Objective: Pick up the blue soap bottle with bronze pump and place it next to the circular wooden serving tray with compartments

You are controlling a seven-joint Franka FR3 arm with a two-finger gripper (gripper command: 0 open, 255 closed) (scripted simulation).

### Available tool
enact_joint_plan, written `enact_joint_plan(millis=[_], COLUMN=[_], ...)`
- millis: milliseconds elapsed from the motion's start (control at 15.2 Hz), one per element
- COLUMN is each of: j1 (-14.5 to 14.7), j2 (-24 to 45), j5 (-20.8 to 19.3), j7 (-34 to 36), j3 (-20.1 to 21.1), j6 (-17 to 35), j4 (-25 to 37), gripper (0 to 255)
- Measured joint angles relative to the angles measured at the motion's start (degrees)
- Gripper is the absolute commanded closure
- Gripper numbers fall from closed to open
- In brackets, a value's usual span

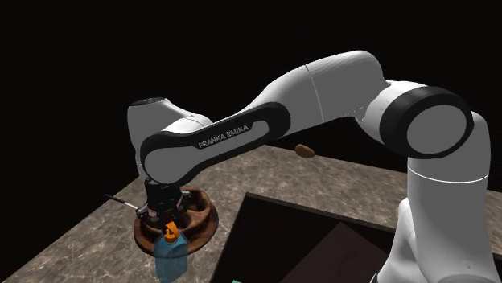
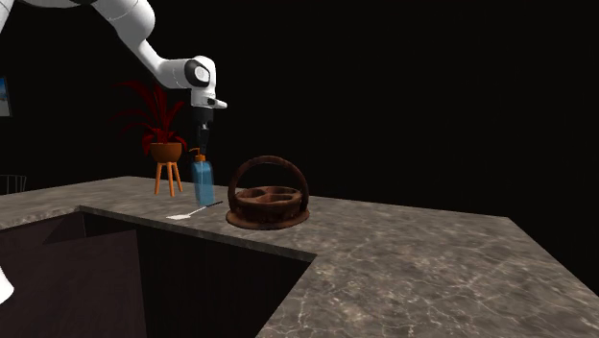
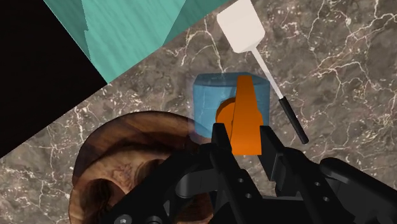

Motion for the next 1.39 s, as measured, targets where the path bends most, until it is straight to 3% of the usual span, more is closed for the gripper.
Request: enact_joint_plan(millis=[594,1056,1122,1386], j1=[0.2,0.2,0.2,0.2], j2=[2.8,3.0,3.0,3.0], j5=[-0.6,-0.7,-0.7,-0.7], j7=[0.3,0.2,0.2,0.2], j3=[-0.3,-0.3,-0.3,-0.3], j6=[5.9,6.4,6.4,6.4], j4=[-3.1,-3.3,-3.3,-3.3], gripper=[255,255,0,0])
